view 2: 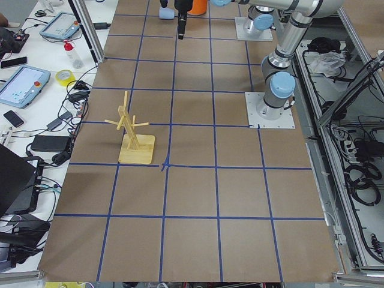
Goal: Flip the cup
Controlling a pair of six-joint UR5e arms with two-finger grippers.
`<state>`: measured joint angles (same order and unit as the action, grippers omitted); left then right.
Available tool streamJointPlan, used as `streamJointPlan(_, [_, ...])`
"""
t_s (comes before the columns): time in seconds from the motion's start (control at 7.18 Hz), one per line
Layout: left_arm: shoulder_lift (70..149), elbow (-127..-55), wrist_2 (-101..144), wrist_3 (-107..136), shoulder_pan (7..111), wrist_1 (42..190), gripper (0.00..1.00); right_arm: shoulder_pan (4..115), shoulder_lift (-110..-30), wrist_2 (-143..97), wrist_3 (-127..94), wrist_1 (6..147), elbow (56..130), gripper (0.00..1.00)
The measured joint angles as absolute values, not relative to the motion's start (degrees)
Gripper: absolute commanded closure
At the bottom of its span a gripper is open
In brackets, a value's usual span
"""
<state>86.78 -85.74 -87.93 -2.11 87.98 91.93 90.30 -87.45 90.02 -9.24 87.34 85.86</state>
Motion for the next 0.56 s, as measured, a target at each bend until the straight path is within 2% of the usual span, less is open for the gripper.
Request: streamJointPlan(0.56, [86.7,-85.8,-88.0,-2.1,88.0,91.9,0.00,89.8,-86.2,90.2,-8.8,90.3,85.8,0.00])
